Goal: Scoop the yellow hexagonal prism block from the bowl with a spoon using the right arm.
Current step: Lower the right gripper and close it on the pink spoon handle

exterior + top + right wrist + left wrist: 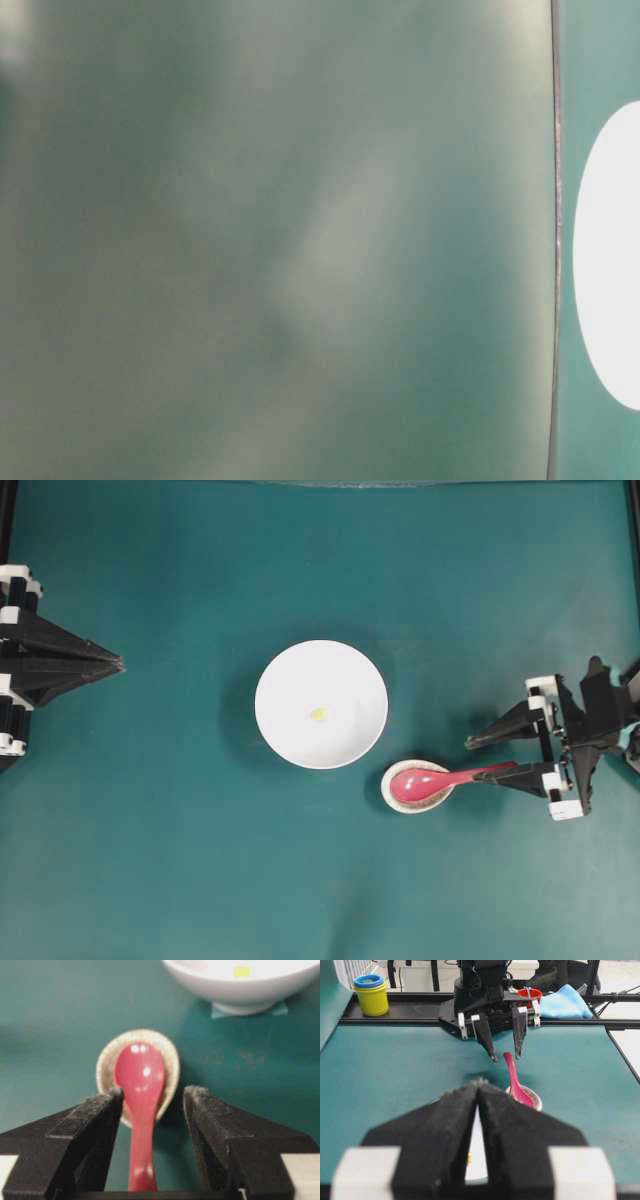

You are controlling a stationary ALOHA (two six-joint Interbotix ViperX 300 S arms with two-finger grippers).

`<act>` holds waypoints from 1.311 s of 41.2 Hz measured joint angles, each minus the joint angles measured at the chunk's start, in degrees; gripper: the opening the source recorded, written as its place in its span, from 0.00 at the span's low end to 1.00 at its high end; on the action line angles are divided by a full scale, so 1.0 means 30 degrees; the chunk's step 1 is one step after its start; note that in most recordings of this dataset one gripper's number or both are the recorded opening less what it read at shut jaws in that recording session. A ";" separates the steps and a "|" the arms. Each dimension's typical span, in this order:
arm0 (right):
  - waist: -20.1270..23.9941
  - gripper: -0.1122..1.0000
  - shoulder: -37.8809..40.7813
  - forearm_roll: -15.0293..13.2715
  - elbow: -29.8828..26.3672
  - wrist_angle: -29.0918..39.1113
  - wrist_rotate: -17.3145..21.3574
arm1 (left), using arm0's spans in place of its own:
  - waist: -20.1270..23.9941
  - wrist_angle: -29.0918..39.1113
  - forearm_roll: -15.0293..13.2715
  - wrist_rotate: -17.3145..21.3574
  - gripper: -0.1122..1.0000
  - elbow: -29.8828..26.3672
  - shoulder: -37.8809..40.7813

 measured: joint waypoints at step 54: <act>0.1084 0.58 0.2842 0.0586 -0.0938 0.0088 -0.1289 | -0.0029 0.0176 0.0000 -0.0029 0.18 0.0000 -0.0029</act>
